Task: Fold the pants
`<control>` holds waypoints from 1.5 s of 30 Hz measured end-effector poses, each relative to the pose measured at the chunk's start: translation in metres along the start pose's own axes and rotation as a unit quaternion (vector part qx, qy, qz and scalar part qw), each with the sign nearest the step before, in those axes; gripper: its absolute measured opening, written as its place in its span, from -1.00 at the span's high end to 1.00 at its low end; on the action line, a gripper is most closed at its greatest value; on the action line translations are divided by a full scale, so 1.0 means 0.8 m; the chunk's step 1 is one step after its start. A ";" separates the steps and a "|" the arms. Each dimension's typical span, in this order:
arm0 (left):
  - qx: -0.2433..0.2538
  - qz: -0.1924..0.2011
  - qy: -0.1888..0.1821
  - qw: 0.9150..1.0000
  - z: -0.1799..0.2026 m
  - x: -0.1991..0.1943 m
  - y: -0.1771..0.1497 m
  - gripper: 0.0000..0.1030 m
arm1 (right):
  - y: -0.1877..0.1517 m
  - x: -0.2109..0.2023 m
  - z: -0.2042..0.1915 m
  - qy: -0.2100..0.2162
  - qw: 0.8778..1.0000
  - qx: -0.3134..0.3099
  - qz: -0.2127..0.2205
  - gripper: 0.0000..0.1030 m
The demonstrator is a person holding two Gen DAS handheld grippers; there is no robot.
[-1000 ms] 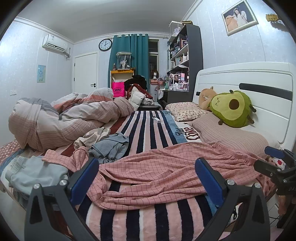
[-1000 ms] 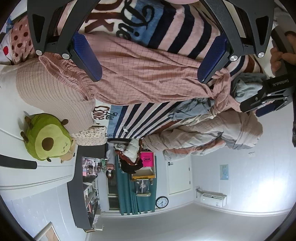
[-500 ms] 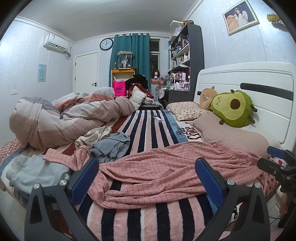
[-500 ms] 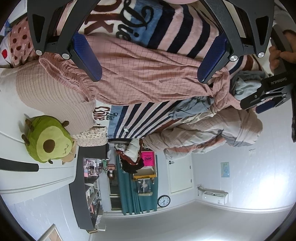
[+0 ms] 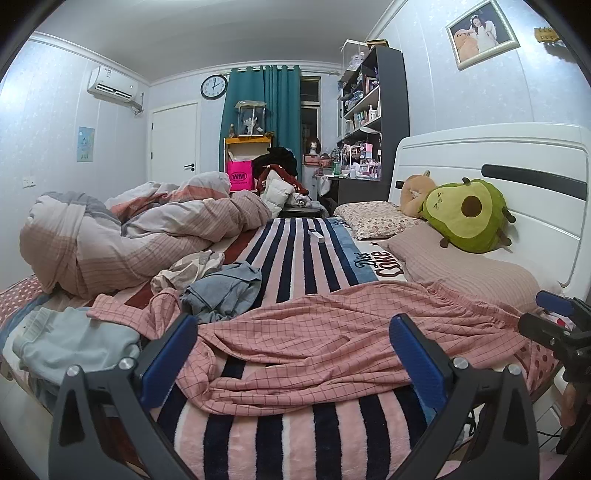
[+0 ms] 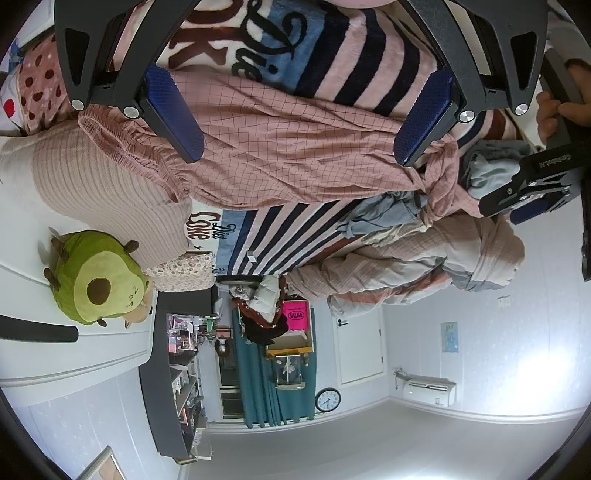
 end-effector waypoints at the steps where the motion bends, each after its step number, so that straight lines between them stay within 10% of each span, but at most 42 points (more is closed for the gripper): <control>1: 0.000 0.000 0.000 1.000 0.000 0.001 0.000 -0.99 | 0.001 -0.001 0.001 0.000 1.000 0.000 0.000 -0.99; 33: -0.001 -0.029 0.015 0.999 -0.036 0.027 -0.025 -0.99 | 0.004 0.013 -0.012 0.044 0.999 0.021 0.002 -0.99; 45: -0.051 -0.123 -0.015 0.991 -0.081 0.109 -0.094 -0.99 | -0.018 0.051 0.132 -0.099 0.992 0.077 -0.033 -0.99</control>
Point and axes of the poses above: each gripper's, at about its wrist camera, not at the fingertips, and x roughly the way its jaws point, z to its right, y to its top, the point moved 6 cm from there along x, roughly the way its jaws point, and after that the axes turned 13 degrees about x, right-handed, at the moved point
